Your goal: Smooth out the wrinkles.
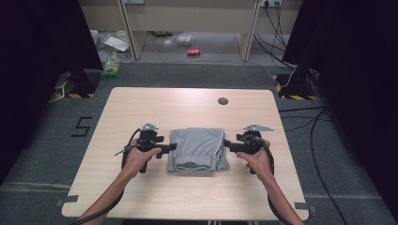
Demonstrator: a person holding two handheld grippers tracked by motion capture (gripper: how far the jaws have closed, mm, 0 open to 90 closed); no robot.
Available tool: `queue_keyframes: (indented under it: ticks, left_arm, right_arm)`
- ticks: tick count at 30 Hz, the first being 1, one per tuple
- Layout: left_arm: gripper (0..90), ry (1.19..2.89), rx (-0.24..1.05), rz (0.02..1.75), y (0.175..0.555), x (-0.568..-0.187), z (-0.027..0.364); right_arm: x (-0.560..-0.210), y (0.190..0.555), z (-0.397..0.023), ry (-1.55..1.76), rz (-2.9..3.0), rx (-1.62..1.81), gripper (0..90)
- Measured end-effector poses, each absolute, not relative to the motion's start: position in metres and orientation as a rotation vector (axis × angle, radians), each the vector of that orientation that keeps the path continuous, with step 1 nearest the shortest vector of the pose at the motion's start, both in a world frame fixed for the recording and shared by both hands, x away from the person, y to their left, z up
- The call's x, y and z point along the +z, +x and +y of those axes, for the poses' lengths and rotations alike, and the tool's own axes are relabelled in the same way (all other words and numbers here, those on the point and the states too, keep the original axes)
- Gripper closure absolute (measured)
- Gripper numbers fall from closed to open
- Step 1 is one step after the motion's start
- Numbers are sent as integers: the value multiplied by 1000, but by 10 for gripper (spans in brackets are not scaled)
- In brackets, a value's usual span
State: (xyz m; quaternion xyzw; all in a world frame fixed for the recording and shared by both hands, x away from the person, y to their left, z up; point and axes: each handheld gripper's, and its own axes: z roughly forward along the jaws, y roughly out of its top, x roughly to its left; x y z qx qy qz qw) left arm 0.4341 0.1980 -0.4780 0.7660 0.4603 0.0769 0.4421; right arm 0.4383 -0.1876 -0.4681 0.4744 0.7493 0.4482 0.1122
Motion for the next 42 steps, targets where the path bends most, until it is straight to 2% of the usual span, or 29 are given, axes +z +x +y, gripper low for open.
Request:
queue_keyframes:
  ticks: [10,25,30,42]
  left_arm:
    - [175,1897,218,1135,404,-479,223]
    - [169,1976,270,1065,357,-493,227]
    - [167,1982,327,1056,340,-500,232]
    - [156,2060,328,1023,309,-521,233]
  right_arm:
    - [-467,401,-203,1369,2198,1311,225]
    - [-479,364,-208,1329,2234,1262,197]
    - [-483,351,-205,1298,2257,1230,178]
    - [-496,330,-203,1302,2300,1168,162]
